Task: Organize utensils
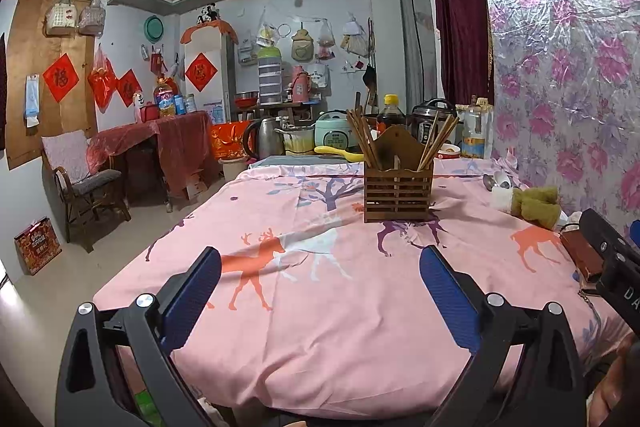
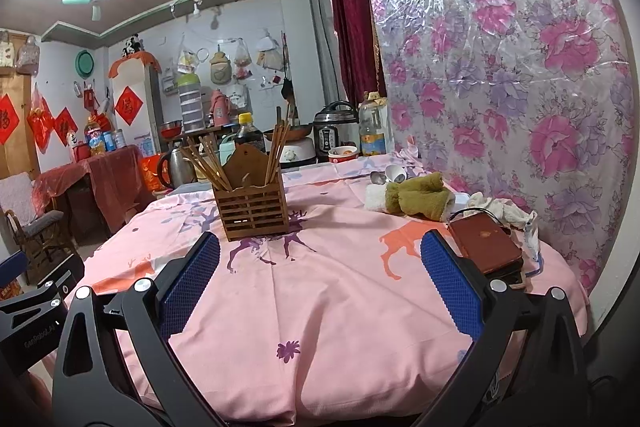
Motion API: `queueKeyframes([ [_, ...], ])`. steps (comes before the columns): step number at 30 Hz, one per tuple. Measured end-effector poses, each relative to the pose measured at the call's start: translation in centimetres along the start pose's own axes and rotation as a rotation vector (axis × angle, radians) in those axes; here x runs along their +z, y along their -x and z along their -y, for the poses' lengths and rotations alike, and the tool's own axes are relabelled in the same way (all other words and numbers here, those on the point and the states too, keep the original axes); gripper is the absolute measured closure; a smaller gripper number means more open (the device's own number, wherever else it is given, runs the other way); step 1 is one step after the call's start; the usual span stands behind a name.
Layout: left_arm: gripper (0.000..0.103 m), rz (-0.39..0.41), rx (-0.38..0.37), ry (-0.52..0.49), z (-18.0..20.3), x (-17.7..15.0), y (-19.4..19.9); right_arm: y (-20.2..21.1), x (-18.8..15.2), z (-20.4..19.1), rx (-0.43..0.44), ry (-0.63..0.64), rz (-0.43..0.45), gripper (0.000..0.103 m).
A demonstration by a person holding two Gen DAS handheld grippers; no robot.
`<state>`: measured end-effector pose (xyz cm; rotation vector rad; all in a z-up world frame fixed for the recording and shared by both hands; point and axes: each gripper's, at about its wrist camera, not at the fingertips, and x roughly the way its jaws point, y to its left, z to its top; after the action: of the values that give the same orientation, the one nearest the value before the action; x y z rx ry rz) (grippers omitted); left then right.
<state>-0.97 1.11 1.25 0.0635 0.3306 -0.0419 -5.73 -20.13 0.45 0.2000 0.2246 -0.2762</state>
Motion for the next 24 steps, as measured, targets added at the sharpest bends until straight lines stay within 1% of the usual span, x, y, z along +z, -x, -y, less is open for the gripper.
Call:
queueKeyframes([
  [24,0.006,-0.002,-0.001,0.003,-0.05,-0.04,-0.07,0.0,0.07,-0.1,0.002,0.001,-0.003,0.006],
])
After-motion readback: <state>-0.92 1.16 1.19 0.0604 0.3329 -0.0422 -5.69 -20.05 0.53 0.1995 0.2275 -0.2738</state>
